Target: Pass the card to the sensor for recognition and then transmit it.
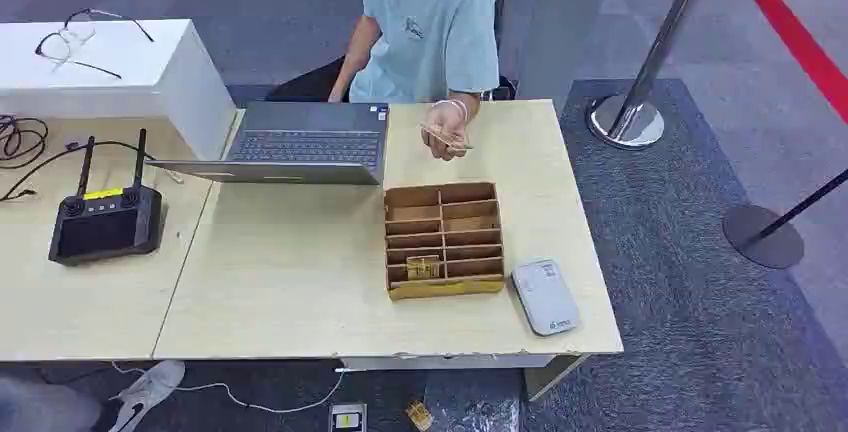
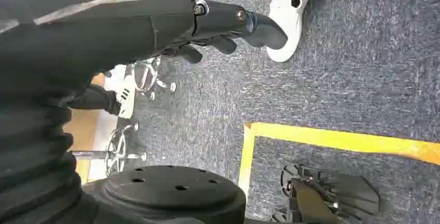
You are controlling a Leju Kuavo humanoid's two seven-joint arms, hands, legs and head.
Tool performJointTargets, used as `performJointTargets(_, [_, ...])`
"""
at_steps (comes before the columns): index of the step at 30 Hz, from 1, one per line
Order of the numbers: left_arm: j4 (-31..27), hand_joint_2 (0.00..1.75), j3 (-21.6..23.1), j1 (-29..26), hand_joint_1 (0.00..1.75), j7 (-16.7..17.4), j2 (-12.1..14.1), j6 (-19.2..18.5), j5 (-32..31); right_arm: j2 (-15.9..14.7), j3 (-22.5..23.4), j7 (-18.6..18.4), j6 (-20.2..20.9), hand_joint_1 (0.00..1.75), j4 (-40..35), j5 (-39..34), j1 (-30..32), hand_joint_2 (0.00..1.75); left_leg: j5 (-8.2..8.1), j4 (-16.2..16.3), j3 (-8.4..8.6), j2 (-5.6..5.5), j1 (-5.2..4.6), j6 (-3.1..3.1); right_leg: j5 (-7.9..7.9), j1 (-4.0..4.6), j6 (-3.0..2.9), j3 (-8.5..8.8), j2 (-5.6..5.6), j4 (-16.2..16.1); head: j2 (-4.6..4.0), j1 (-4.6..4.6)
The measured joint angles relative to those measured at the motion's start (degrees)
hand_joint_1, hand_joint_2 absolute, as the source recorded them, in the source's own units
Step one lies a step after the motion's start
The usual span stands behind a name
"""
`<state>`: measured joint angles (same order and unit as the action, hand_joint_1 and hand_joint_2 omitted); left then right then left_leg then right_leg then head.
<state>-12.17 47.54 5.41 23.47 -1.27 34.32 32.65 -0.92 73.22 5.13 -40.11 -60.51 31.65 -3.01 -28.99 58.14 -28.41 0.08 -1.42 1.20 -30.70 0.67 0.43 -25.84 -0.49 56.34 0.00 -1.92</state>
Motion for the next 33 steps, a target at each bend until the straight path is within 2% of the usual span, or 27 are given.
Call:
performJointTargets(5, [0.0,1.75,0.5,0.0,0.00,0.0,0.0,0.2,0.2,1.4,-6.8,-2.9,0.0,0.00,-16.9,-0.2,4.0,1.75,0.04,0.0,0.03,-0.03,0.00,0.01,0.01,-0.02,0.00,0.05,-0.05,0.0,0.00,0.00])
performJointTargets(8, [0.1,1.75,0.8,0.0,0.00,-0.1,0.0,0.2,0.3,1.6,-11.0,-4.6,0.0,0.00,-26.7,2.5,6.8,1.75,0.05,0.0,0.04,-0.05,0.00,0.01,0.01,-0.02,0.00,0.07,-0.05,0.0,0.00,0.06])
performJointTargets(13, [0.2,1.75,0.9,-0.1,0.00,-0.7,0.1,0.1,0.4,1.2,-17.2,-7.8,0.0,0.00,-40.8,4.5,11.0,1.75,0.05,0.0,0.01,-0.07,-0.01,0.01,0.01,-0.03,0.00,0.08,-0.11,0.1,0.00,0.00])
performJointTargets(18, [0.3,1.75,1.6,0.0,0.00,-0.9,0.1,0.0,0.4,-1.0,-24.8,-12.2,0.1,0.00,-54.4,7.4,15.2,1.75,0.05,0.0,0.01,-0.08,0.00,0.01,0.01,-0.02,-0.01,0.06,-0.13,0.1,0.00,0.02])
performJointTargets(21, [0.3,1.75,2.0,0.0,0.00,-1.1,0.1,-0.2,0.4,-4.1,-30.6,-18.0,0.2,0.00,-62.1,11.8,18.9,1.75,0.05,0.0,-0.08,-0.21,-0.02,0.01,0.00,-0.03,0.00,0.09,-0.29,0.1,0.00,0.04])
performJointTargets(25, [0.3,1.75,2.2,0.2,0.00,-1.6,0.1,-0.6,0.4,-9.0,-37.8,-27.1,0.8,0.00,-68.2,19.1,19.6,1.75,0.09,0.0,-0.09,-0.22,-0.02,0.03,0.01,-0.03,0.00,0.12,-0.34,0.1,0.00,0.09])
performJointTargets(26, [0.3,1.75,2.3,0.1,0.00,-1.9,0.1,-0.6,0.4,-11.4,-40.9,-30.7,1.4,0.00,-70.0,21.5,19.5,1.75,0.11,0.0,-0.08,-0.22,-0.02,0.01,0.01,-0.03,0.00,0.12,-0.34,0.1,0.00,0.13])
performJointTargets(27, [0.3,1.75,2.3,0.1,0.00,-2.0,0.1,-0.7,0.4,-13.2,-43.3,-32.4,2.6,0.00,-71.1,22.4,19.0,1.75,0.11,0.0,-0.15,-0.25,-0.02,0.01,0.01,-0.03,0.00,0.12,-0.34,0.1,0.00,0.09])
performJointTargets(29, [0.4,1.75,2.7,0.2,0.00,-2.3,0.1,-0.9,0.4,-17.9,-49.6,-35.8,6.5,0.00,-72.7,22.5,17.0,1.75,0.11,0.0,-0.05,-0.16,-0.07,0.00,0.04,-0.07,-0.02,0.09,-0.23,0.1,0.00,0.22])
performJointTargets(32, [0.4,1.75,3.1,0.5,0.00,-2.9,0.1,-1.2,0.4,-22.8,-58.4,-38.7,15.6,0.00,-73.6,20.8,12.1,1.75,0.20,0.0,-0.06,-0.24,-0.05,0.02,0.07,-0.07,0.02,0.09,-0.34,0.1,0.00,0.18])
performJointTargets(33, [0.4,1.75,3.2,0.4,0.00,-3.1,0.1,-1.2,0.4,-23.8,-60.7,-39.0,16.8,0.00,-73.6,20.5,10.5,1.75,0.22,0.0,-0.09,-0.26,-0.06,0.03,0.07,-0.08,0.02,0.04,-0.37,0.1,0.00,0.20])
